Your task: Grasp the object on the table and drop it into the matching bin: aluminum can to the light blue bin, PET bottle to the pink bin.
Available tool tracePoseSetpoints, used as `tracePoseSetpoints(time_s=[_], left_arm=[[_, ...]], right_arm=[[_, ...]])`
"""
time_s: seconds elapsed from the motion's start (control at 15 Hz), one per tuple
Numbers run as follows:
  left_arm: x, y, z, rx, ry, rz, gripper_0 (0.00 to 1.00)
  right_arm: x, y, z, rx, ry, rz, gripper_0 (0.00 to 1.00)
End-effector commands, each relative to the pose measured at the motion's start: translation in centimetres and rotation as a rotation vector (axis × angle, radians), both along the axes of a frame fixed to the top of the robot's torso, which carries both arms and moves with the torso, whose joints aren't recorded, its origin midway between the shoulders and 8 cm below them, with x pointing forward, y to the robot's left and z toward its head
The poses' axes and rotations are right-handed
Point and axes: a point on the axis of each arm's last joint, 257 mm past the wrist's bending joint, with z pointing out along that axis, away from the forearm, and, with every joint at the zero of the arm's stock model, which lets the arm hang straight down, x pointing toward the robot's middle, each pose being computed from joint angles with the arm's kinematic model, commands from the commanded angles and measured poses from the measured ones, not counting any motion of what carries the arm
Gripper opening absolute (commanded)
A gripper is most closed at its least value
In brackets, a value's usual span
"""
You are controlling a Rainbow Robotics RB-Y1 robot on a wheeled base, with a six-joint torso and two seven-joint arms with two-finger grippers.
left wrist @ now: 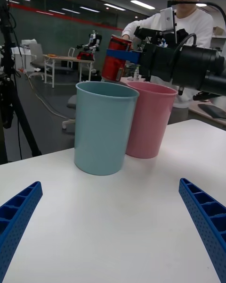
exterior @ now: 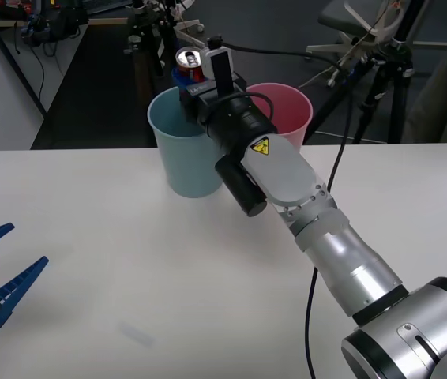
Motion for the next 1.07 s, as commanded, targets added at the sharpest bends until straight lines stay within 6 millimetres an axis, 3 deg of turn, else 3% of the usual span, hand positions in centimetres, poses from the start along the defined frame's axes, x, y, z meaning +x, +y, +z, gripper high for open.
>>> tracePoseSetpoints(time_s=[0.07, 1.07], left_arm=[[0.0, 0.0, 0.0, 0.0, 0.0, 0.0, 1.0], [0.0, 0.0, 0.0, 0.0, 0.0, 0.0, 1.0]], right_arm=[[0.0, 0.0, -0.1, -0.007, 0.002, 0.009, 1.0], [-0.2, -1.6, 0.9, 0.027, -0.008, 0.006, 1.0]])
